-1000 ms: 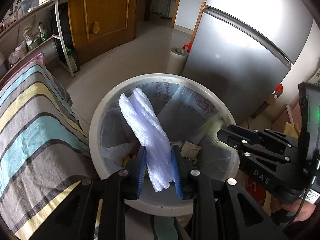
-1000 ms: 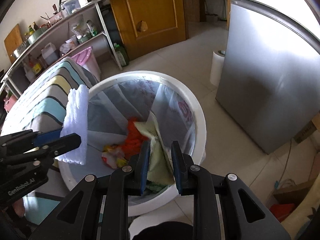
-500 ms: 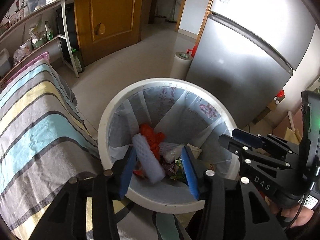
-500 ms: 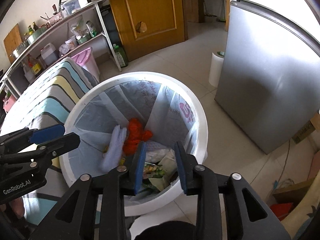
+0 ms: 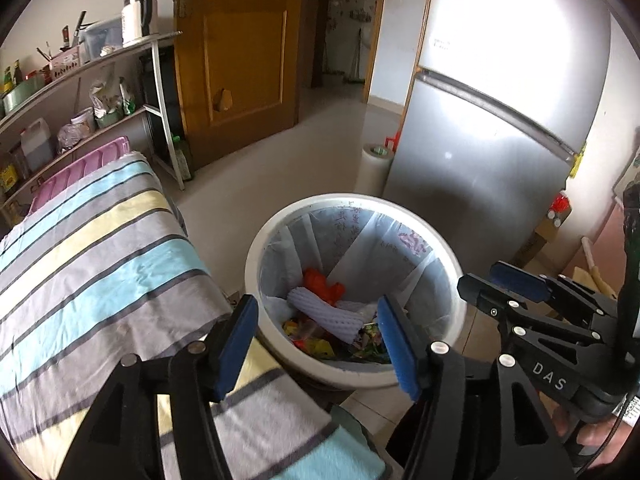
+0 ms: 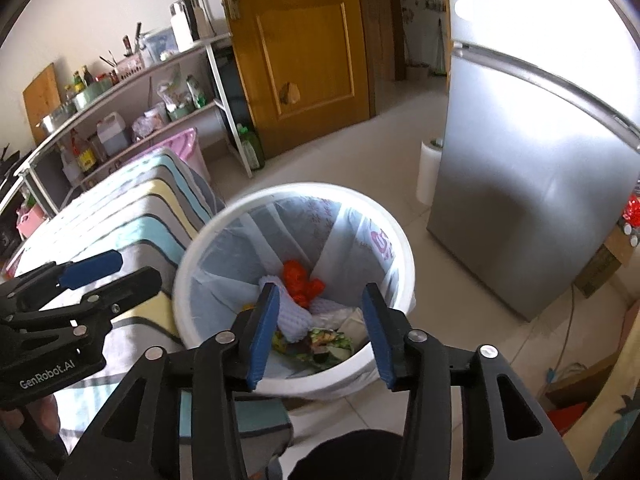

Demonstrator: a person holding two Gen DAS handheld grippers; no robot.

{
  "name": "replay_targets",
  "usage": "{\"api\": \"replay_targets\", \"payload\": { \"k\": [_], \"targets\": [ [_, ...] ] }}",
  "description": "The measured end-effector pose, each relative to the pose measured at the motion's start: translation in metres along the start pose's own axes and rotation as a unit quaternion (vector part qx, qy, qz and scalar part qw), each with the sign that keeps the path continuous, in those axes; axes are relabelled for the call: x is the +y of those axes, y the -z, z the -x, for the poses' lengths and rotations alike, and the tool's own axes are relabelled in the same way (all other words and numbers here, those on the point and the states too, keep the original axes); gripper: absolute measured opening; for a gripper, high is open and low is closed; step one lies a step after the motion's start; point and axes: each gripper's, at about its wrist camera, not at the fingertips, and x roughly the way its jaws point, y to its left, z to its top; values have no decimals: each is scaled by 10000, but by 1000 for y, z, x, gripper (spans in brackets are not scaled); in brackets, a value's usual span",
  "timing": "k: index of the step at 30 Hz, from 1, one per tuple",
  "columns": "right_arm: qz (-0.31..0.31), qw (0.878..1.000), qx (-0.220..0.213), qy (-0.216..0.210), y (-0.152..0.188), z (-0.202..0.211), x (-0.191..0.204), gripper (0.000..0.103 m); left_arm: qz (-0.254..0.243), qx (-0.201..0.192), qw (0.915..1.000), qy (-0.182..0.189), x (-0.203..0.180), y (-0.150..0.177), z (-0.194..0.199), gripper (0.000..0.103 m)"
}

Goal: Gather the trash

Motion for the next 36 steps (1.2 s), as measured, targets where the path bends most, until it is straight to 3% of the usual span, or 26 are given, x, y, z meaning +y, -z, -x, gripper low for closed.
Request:
{"api": "replay_targets", "payload": {
  "k": [13, 18, 27, 36],
  "targets": [
    [7, 9968, -775, 182, 32, 79, 30, 46, -69, -770, 9959, -462, -4, 31, 70, 72],
    [-28, 9947, -942, 416, 47, 97, 38, 46, -111, -866, 9946, -564, -9, 43, 83, 78],
    [-90, 9927, -999, 665, 65, 112, 40, 46, -155, -926, 9933, -673, -17, 62, 93, 78],
    [-98, 9931, -967, 649, 76, 113, 42, 46, -220, -1040, 9911, -804, -23, 69, 100, 78]
  ]
}}
